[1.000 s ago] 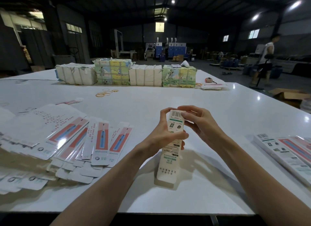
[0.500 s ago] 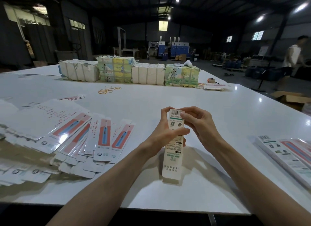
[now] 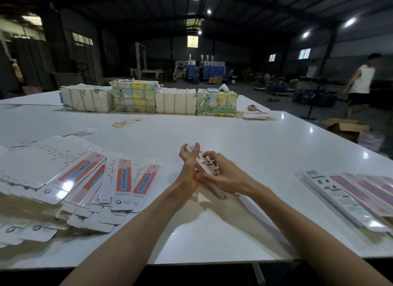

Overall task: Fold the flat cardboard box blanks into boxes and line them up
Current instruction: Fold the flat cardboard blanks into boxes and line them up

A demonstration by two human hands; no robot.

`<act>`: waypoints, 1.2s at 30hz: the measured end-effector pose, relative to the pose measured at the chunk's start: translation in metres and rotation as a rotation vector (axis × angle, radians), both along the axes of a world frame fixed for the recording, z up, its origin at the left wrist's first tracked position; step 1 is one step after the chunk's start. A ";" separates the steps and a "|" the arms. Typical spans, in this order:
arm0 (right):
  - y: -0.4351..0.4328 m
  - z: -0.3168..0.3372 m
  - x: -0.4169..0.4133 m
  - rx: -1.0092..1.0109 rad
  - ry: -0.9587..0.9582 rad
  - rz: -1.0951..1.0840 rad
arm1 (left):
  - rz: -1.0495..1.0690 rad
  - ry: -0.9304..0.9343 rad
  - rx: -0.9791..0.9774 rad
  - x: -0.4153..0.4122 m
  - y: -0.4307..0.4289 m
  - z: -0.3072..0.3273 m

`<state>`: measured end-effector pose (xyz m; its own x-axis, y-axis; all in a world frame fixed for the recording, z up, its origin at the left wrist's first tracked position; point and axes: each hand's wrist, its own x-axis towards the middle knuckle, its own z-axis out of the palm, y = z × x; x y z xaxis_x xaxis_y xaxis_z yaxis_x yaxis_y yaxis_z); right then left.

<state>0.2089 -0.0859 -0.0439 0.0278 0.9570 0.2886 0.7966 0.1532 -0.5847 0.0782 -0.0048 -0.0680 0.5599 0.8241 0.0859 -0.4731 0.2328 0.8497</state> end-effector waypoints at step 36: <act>-0.095 0.020 0.065 0.179 -0.764 -0.606 | 0.426 1.783 0.876 -0.090 0.014 0.064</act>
